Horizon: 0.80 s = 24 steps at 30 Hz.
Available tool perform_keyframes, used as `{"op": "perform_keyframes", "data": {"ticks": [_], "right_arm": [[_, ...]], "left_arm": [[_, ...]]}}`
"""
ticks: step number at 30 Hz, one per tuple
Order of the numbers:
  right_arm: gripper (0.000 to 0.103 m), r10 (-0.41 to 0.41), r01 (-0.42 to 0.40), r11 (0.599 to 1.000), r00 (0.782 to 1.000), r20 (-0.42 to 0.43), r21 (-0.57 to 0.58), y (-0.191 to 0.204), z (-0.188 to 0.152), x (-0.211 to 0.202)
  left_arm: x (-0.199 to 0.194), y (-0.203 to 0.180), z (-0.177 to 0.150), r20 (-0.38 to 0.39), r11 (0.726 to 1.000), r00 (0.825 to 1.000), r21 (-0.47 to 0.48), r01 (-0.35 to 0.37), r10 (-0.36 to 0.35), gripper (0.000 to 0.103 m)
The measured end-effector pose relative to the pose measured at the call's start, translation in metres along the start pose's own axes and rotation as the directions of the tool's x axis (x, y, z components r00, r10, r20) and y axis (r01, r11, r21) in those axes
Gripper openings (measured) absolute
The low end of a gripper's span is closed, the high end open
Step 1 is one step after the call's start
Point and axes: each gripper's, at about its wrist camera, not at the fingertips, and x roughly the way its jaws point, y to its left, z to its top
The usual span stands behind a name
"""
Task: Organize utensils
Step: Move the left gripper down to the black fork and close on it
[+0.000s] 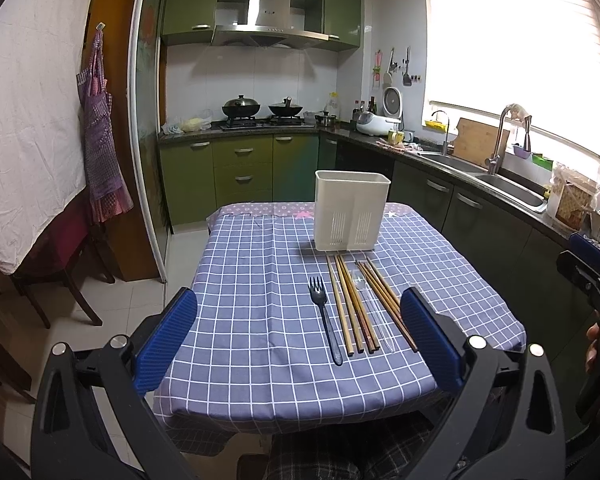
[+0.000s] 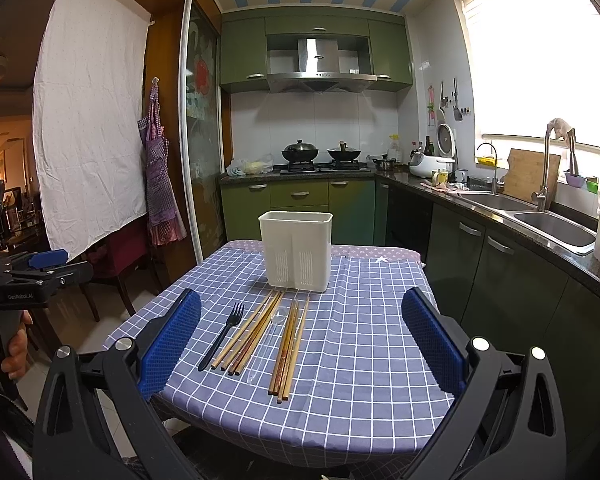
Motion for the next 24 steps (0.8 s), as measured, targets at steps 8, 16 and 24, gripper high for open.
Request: {"op": "perform_keyframes", "data": {"ticks": [8,16,24], "right_arm": [[0.099,-0.013,0.013,1.000,1.000,0.000,0.024,-0.012,0.000,0.012],[0.099,-0.086,0.087,0.996,0.993,-0.085,0.008,-0.025,-0.001,0.047],[0.099,-0.102,0.108,0.994,0.979,-0.179,0.020,-0.055,-0.002,0.087]], "left_arm": [[0.014,0.002,0.002,-0.034,1.000,0.999,-0.007,-0.004,0.004,0.097],[0.050,0.004,0.007,-0.097,1.000,0.995,0.001,-0.023,0.023,0.097],[0.122,0.002,0.012,-0.276,1.000,0.961,-0.005,-0.009,0.007,0.097]]}}
